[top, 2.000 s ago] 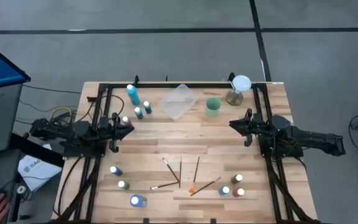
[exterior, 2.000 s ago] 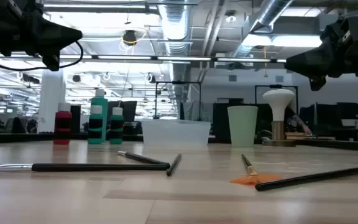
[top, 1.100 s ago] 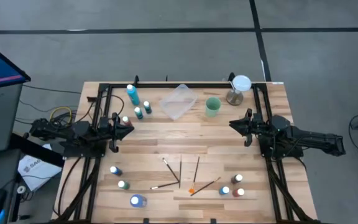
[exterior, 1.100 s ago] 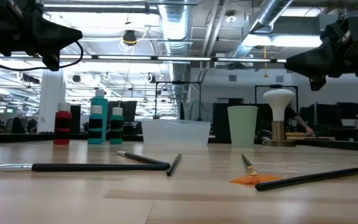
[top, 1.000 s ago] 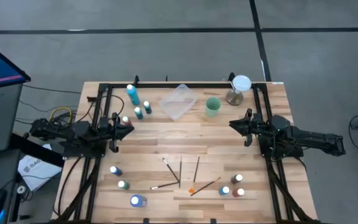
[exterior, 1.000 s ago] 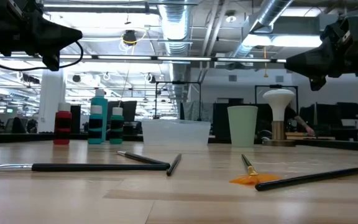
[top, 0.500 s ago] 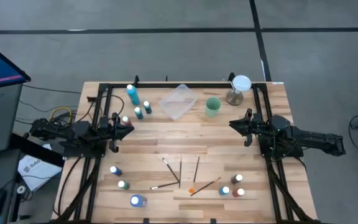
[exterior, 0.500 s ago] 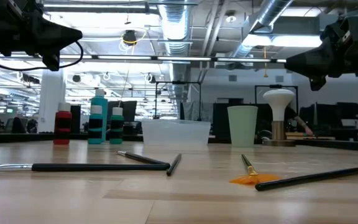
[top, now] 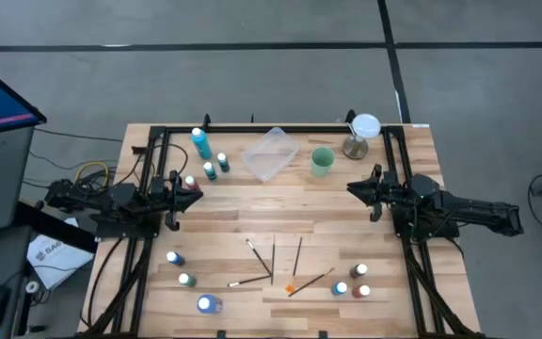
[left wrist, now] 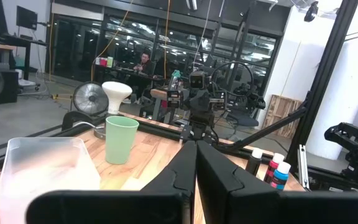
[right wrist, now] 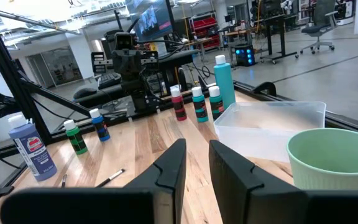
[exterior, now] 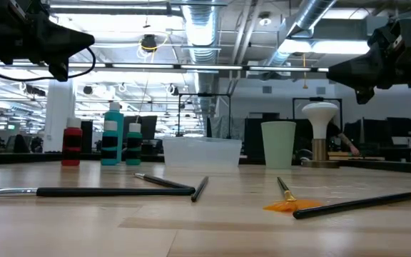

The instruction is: Pick & Place Paint Supplies

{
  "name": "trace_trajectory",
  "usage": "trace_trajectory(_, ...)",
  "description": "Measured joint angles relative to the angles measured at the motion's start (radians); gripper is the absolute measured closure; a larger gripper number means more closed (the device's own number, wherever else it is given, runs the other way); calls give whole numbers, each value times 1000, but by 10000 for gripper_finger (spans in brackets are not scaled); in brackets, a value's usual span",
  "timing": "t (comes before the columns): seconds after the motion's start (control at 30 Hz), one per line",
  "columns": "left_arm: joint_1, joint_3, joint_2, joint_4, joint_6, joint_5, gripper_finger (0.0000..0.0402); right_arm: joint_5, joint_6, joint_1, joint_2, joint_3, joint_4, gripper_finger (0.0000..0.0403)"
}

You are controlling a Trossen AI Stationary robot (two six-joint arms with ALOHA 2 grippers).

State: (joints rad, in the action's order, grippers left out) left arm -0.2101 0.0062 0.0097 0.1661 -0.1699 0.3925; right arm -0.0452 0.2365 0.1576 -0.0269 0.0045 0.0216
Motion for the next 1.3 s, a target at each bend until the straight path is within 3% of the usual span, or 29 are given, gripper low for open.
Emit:
trace_trajectory(0.3, 0, 0, 1, 85, -13, 0, 396, 0, 0, 0, 0, 0, 0, 337)
trace_trajectory(0.53, 0, 0, 13, 409, -201, 23, 396, 0, 0, 0, 0, 0, 0, 337)
trace_trajectory(0.63, 0, 0, 29, 535, -209, 23, 396, 0, 0, 0, 0, 0, 0, 337)
trace_trajectory(0.77, 0, 0, 45, 578, -206, 29, 396, 0, 0, 0, 0, 0, 0, 337)
trace_trajectory(0.9, 0, 0, 79, 579, -183, 149, 396, 0, 0, 0, 0, 0, 0, 337)
trace_trajectory(1.03, 0, 10, 130, 589, -318, 330, 396, 0, 0, 0, 0, 0, 0, 337)
trace_trajectory(1.17, 0, 98, 224, 597, -333, 349, 396, 0, 0, 0, 0, 0, 0, 337)
trace_trajectory(1.3, 0, 254, 376, 596, -184, 384, 385, 0, 0, 0, 0, 0, 0, 337)
